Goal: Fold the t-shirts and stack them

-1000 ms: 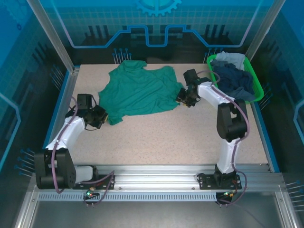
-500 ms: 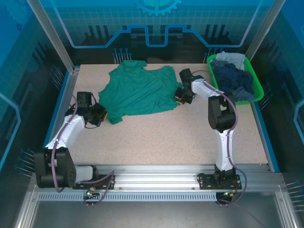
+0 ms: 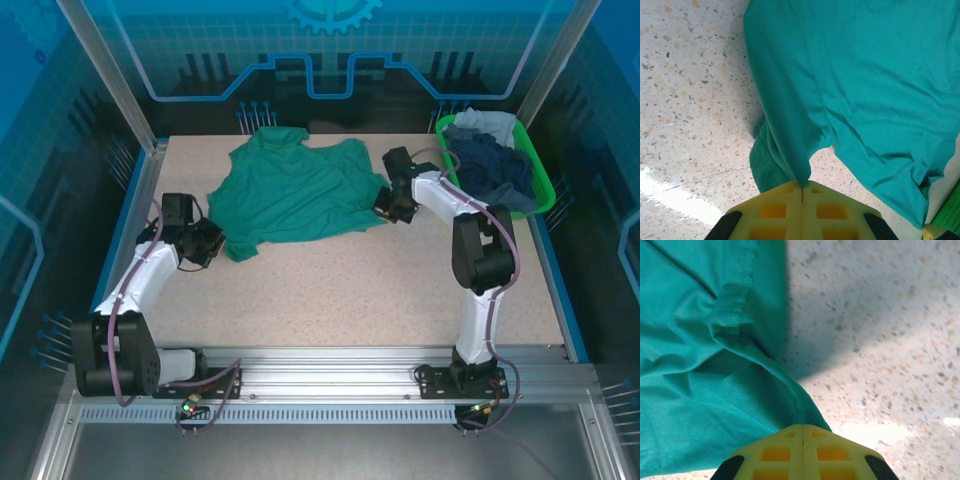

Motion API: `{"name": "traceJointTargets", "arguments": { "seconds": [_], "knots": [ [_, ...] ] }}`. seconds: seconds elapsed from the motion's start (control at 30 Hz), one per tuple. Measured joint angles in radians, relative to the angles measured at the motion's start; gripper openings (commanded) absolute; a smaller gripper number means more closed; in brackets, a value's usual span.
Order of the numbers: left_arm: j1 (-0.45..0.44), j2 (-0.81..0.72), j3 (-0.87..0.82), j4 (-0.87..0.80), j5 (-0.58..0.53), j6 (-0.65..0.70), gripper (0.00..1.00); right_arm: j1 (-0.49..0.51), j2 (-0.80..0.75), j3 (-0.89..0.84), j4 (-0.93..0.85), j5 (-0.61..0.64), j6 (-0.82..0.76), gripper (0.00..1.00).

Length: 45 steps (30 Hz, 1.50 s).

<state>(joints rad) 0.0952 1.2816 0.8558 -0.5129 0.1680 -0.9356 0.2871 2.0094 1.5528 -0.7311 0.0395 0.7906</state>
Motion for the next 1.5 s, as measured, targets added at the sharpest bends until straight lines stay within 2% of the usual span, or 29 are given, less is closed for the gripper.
{"name": "traceJointTargets", "arguments": {
  "seconds": [0.2,0.4,0.57,0.83,0.93,1.07,1.17,1.23,1.37,1.5],
  "knots": [
    [0.0,-0.02,0.0,-0.015,-0.015,0.011,0.0,0.003,-0.055,-0.038,-0.005,0.013,0.002,0.0],
    [0.0,-0.02,0.029,-0.033,-0.037,0.029,0.0,0.013,-0.013,0.139,-0.048,0.014,0.002,0.0],
    [0.0,0.021,0.118,-0.034,-0.061,0.056,0.0,0.013,0.167,0.413,-0.087,0.013,0.002,0.0],
    [0.021,0.168,0.211,-0.021,-0.074,0.083,0.0,0.006,0.558,0.866,-0.189,-0.027,0.002,0.0],
    [0.035,0.195,0.228,-0.021,-0.083,0.097,0.0,0.002,0.644,0.959,-0.202,-0.044,0.002,0.0],
    [0.041,0.204,0.251,-0.021,-0.094,0.104,0.0,-0.005,0.656,0.966,-0.211,-0.049,0.003,0.01],
    [0.046,0.204,0.255,-0.022,-0.098,0.107,0.0,-0.014,0.64,0.946,-0.199,-0.065,0.018,0.23],
    [0.056,0.204,0.255,-0.022,-0.098,0.108,0.0,-0.023,0.607,0.89,-0.191,-0.069,0.018,0.3],
    [0.079,0.208,0.255,-0.021,-0.099,0.113,0.0,-0.034,0.463,0.686,-0.153,-0.07,0.021,0.33],
    [0.081,0.227,0.263,-0.021,-0.097,0.126,0.0,-0.026,0.246,0.417,-0.078,-0.077,0.021,0.33]
  ]
}}
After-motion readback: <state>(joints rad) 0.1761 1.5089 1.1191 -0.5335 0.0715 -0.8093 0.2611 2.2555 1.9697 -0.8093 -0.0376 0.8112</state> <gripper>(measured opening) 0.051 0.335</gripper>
